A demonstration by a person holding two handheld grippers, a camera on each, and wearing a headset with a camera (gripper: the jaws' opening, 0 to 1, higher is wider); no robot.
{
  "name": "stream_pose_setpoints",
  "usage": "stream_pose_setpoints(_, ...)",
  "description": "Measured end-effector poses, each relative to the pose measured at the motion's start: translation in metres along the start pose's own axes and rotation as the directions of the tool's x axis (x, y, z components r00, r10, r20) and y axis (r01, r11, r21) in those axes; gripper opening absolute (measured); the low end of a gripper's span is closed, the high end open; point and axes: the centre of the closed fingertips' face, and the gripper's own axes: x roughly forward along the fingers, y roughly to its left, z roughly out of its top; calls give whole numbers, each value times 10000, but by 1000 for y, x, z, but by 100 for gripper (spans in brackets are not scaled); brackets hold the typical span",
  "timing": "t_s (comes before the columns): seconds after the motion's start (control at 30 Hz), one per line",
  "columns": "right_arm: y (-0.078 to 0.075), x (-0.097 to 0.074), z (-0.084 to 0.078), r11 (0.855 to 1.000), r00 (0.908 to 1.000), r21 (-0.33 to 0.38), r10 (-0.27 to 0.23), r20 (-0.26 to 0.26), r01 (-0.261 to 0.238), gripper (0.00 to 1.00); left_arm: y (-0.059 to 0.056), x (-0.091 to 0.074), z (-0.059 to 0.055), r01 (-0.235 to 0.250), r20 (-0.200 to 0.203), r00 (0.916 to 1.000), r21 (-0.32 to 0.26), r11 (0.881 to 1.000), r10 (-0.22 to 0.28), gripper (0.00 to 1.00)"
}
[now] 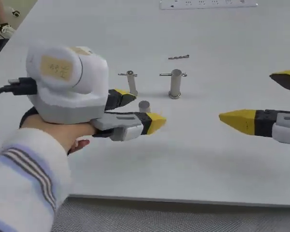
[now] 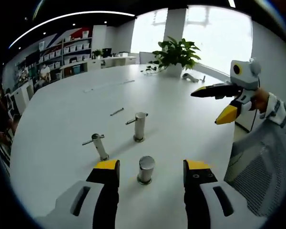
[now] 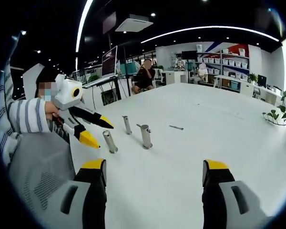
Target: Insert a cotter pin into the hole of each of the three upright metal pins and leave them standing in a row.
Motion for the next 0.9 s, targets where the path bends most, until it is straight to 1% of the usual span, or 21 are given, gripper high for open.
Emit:
stream_pose_setpoints(0.07, -6, 0, -1, 9985, 9993, -545, -13, -363, -7, 78, -2, -9, 0, 193, 91, 9998, -112, 9998, -192, 61)
stream_pose_setpoints(0.17, -14, 3, 1, 9936, 9968, -1117, 74, -801, -164, 76, -5, -19, 0, 493, 304, 9984, -411, 9979, -481, 70)
stream_pose_setpoints(0.23, -20, 6, 2, 9848, 9930, -1711, 101, -1177, -303, 73, -8, -25, -3, 708, 313, 9972, -1055, 9919, -679, 74)
stream_pose_setpoints(0.27, -23, 8, 4, 9783, 9916, -2037, 115, -1285, -377, 71, -9, -28, -6, 803, 221, 9967, -1412, 9867, -779, 77)
stream_pose_setpoints(0.3, -26, 11, 10, 9655, 9925, -2567, 125, -1212, -435, 69, -7, -30, -7, 796, 340, 9966, -1471, 9859, -754, 80)
stream_pose_setpoints(0.33, -26, 14, 15, 9610, 9935, -2711, 252, -1111, -547, 66, -7, -32, -8, 780, 385, 9966, -1310, 9883, -735, 83)
stream_pose_setpoints(0.37, -24, 18, 21, 9562, 9935, -2811, 558, -991, -818, 63, -6, -35, -7, 712, 545, 9964, -1127, 9911, -654, 84)
stream_pose_setpoints(0.4, -24, 20, 24, 9532, 9931, -2872, 704, -937, -947, 59, -4, -37, -8, 597, 597, 9968, -1112, 9920, -533, 85)
stream_pose_setpoints(0.43, -26, 23, 27, 9499, 9913, -2932, 807, -1043, -1082, 53, -1, -39, -9, 477, 628, 9972, -1109, 9927, -409, 87)
stream_pose_setpoints(0.47, -28, 26, 29, 9435, 9897, -3103, 836, -1164, -1162, 48, -1, -41, -9, 437, 655, 9972, -1079, 9932, -368, 92)
stream_pose_setpoints(0.5, -31, 30, 30, 9313, 9865, -3403, 864, -1392, -1296, 44, 0, -42, -10, 393, 661, 9973, -1070, 9935, -323, 96)
stream_pose_setpoints(0.53, -33, 33, 31, 9265, 9841, -3504, 873, -1545, -1372, 40, 0, -43, -11, 370, 660, 9974, -1119, 9930, -297, 97)
stream_pose_setpoints(0.57, -35, 36, 32, 9204, 9812, -3615, 922, -1693, -1489, 39, 0, -44, -12, 403, 672, 9972, -1200, 9919, -324, 97)
stream_pose_setpoints(0.6, -36, 40, 34, 9147, 9791, -3710, 999, -1773, -1606, 38, -2, -45, -12, 478, 780, 9963, -1359, 9896, -374, 96)
stream_pose_setpoints(0.63, -38, 45, 37, 9124, 9775, -3714, 1118, -1790, -1723, 37, -2, -45, -11, 486, 872, 9955, -1370, 9894, -369, 97)
stream_pose_setpoints(0.67, -38, 49, 38, 9094, 9753, -3721, 1247, -1822, -1858, 35, -3, -46, -11, 482, 896, 9953, -1351, 9897, -363, 97)
stream_pose_setpoints(0.7, -38, 54, 40, 9067, 9727, -3701, 1417, -1840, -2021, 32, -6, -46, -11, 481, 902, 9952, -1168, 9920, -376, 99)
stream_pose_setpoints(0.77, -39, 62, 41, 9044, 9681, -3663, 1544, -1973, -2189, 24, -9, -45, -14, 404, 681, 9971, -807, 9959, -349, 99)
stream_pose_setpoints(0.8, -41, 67, 41, 8980, 9653, -3767, 1569, -2089, -2275, 21, -10, -45, -14, 412, 651, 9972, -657, 9970, -370, 99)
stream_pose_setpoints(0.83, -42, 71, 41, 8941, 9625, -3825, 1556, -2221, -2328, 18, -13, -44, -14, 444, 647, 9971, -654, 9969, -401, 99)
stream_pose_setpoints(0.9, -46, 79, 40, 8830, 9524, -3933, 1609, -2589, -2561, 19, -19, -43, -13, 651, 716, 9957, -770, 9949, -596, 99)
